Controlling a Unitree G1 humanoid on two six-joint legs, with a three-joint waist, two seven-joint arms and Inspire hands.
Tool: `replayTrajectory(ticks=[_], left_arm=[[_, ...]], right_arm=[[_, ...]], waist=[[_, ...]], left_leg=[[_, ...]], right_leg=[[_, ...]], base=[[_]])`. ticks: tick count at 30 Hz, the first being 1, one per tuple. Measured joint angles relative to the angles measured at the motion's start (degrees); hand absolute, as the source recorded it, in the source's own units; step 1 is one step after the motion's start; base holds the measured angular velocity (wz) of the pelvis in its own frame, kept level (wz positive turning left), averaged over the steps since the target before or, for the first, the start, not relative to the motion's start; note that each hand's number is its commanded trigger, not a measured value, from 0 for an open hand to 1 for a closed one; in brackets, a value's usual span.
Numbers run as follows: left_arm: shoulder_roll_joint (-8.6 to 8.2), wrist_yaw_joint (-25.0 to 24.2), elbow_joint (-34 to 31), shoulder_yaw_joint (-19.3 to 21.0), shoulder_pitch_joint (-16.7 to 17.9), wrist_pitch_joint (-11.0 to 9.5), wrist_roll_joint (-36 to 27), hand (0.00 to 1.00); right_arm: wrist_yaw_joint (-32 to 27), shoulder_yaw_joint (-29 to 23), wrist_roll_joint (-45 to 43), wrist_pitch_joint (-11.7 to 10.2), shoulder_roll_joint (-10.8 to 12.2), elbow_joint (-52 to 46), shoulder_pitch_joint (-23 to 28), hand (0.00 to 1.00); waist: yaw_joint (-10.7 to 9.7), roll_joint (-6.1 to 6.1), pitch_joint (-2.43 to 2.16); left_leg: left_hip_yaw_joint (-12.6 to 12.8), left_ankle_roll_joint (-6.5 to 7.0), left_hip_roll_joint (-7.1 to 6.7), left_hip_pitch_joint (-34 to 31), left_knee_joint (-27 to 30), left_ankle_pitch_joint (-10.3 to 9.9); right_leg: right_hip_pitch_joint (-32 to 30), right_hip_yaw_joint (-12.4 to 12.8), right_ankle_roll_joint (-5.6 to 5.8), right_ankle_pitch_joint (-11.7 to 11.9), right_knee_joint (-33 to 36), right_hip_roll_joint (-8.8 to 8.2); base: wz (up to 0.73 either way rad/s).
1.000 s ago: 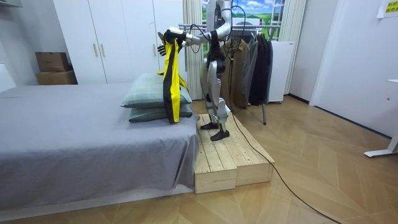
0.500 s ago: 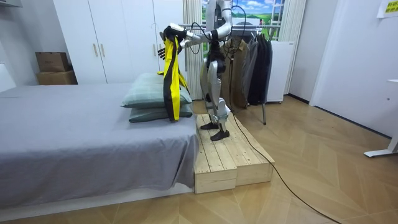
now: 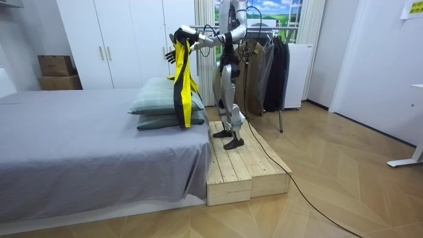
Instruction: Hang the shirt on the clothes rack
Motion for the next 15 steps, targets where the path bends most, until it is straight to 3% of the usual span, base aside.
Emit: replayTrajectory(ticks=[15], left_arm=[[0.65,0.84,0.01,-1.46,0.0,0.51,0.04,1.0]], right_arm=[[1.41,0.28,-0.03,0.02,-0.06,1.58,-0.35,0.0]], waist=[[0.01,-0.8,0.06]], left_leg=[[-0.05,0.0,0.0,-0.13,-0.04,0.01]], right_leg=[[-0.12,0.17,0.0,0.0,-0.03,0.01]], base=[[0.0]])
